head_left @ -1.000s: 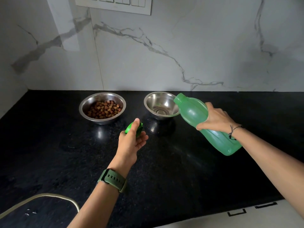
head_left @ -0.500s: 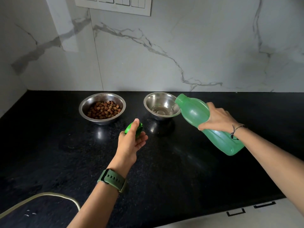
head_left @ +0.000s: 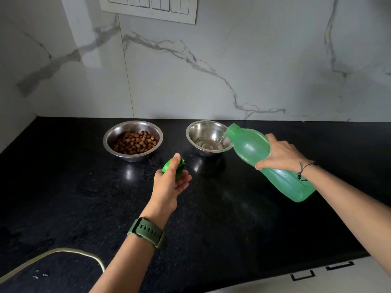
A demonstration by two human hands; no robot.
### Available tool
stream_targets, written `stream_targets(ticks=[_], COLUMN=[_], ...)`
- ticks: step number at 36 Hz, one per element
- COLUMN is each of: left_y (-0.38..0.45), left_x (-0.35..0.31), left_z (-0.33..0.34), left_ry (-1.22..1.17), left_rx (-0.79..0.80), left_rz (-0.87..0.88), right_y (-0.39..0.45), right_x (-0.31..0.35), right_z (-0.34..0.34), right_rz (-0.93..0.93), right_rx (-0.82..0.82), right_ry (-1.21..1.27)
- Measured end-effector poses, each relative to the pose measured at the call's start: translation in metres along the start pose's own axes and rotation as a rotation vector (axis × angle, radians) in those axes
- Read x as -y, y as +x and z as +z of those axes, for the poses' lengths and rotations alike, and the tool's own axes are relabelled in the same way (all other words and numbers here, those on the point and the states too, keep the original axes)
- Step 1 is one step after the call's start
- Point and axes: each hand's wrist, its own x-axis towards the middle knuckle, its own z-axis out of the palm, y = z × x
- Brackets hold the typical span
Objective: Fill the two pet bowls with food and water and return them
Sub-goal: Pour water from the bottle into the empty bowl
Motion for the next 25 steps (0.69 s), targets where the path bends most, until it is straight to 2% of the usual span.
stream_targets(ticks=[25], left_y=[-0.0038], left_x=[0.0007], left_z=[-0.0046], left_ry=[0.009], left_rx=[0.030], left_rz=[0.007], right_y=[-0.0065], right_x=[0.0033], right_z=[-0.0060], right_rz=[0.008], right_rx=[-0.012], right_ry=[0.025])
